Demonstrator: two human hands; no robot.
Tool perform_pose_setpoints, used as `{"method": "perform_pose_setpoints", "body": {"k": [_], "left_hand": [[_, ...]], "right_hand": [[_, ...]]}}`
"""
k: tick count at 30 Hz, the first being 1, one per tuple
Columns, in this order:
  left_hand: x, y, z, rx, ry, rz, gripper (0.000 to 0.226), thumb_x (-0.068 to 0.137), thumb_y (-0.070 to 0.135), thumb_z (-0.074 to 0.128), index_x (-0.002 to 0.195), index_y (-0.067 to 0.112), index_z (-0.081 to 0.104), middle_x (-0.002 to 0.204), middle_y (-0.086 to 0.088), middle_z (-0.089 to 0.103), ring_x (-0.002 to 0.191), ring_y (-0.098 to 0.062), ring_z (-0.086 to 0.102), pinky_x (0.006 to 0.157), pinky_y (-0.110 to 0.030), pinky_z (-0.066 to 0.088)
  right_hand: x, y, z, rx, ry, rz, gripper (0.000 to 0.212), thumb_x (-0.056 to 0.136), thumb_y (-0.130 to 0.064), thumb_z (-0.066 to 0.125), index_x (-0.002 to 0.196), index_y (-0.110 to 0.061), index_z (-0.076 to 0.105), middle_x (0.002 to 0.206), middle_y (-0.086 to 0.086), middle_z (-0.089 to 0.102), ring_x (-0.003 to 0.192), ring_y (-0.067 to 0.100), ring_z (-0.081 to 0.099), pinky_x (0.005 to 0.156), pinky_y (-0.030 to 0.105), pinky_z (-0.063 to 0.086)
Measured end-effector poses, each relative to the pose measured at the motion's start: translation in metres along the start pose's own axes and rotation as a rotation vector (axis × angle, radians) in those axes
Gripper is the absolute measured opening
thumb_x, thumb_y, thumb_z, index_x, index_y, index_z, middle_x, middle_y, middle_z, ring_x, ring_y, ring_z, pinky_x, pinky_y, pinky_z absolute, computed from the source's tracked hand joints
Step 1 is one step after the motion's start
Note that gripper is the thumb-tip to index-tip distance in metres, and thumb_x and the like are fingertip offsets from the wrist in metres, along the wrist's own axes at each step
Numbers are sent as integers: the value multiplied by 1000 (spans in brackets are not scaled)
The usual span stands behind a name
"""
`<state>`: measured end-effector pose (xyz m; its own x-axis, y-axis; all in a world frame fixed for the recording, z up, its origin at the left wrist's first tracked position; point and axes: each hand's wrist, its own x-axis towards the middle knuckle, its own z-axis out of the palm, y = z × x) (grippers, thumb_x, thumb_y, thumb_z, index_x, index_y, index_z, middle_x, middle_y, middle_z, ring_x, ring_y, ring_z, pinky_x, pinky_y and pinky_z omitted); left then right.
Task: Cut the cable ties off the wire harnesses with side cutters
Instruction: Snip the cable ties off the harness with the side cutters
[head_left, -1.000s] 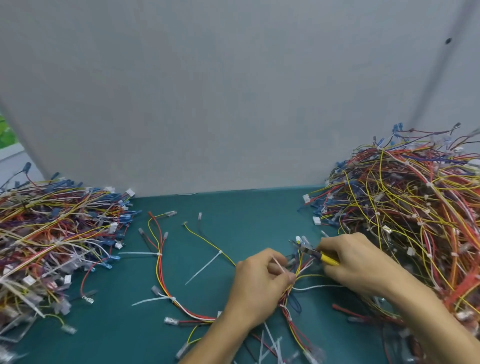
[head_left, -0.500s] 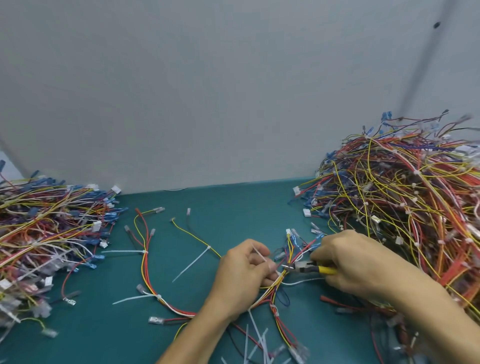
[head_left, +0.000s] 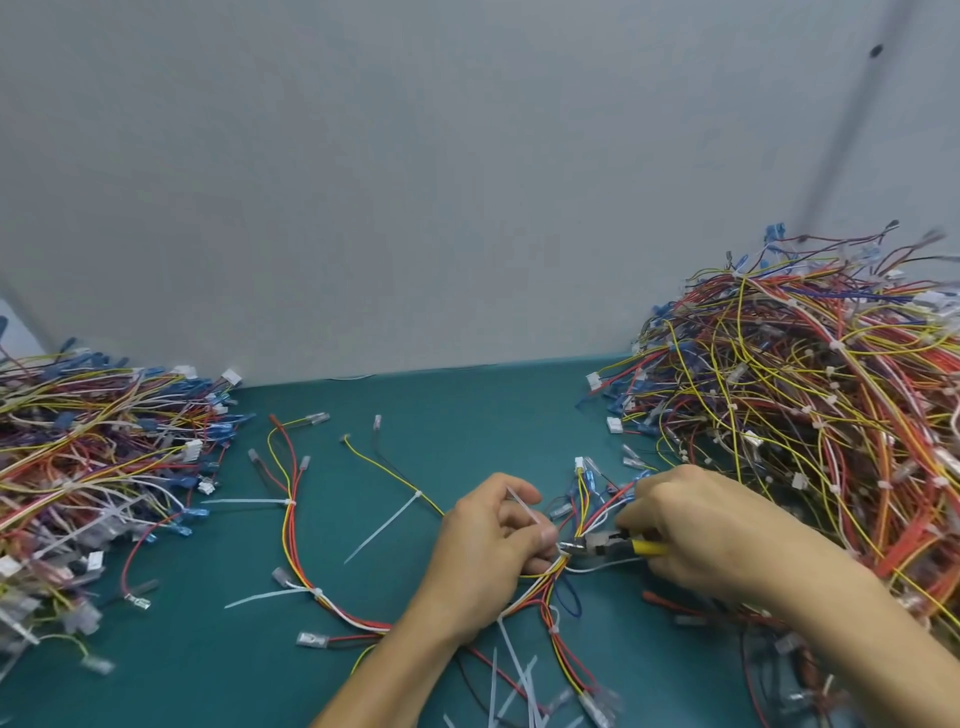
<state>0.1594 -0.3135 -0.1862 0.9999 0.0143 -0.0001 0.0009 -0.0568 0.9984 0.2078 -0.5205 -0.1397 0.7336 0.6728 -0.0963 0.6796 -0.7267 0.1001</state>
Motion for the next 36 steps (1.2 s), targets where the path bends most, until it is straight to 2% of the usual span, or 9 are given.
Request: {"method": "perform_pose_setpoints", "body": {"k": [4, 9, 25, 36], "left_hand": [[0, -1, 0, -3, -7, -6, 26, 82, -10, 63, 97, 9, 54, 67, -2, 67, 63, -15, 65, 60, -25, 54], [1, -1, 0, 0, -10, -7, 26, 82, -10, 64, 97, 10, 54, 67, -2, 67, 63, -14, 65, 60, -25, 54], [3, -2, 4, 20, 47, -21, 26, 81, -11, 63, 93, 11, 54, 67, -4, 66, 60, -17, 63, 59, -28, 55], [2, -2, 5, 34, 67, -22, 26, 80, -11, 65, 90, 12, 55, 64, -2, 66, 59, -15, 63, 57, -26, 54]], "right_hand": [[1, 1, 1, 18, -12, 16, 15, 71, -27, 50, 69, -22, 37, 78, -2, 49, 83, 25, 53, 68, 37, 48], [0, 1, 2, 35, -16, 26, 13, 70, -26, 49, 69, -22, 37, 77, -4, 44, 82, 25, 52, 68, 37, 49], [1, -4, 2, -16, -50, 40, 9, 73, -24, 49, 75, -18, 43, 86, 3, 56, 84, 29, 55, 70, 38, 50], [0, -7, 2, 7, -42, 57, 5, 72, -21, 48, 76, -19, 44, 87, 3, 56, 85, 29, 55, 68, 37, 50]]}}
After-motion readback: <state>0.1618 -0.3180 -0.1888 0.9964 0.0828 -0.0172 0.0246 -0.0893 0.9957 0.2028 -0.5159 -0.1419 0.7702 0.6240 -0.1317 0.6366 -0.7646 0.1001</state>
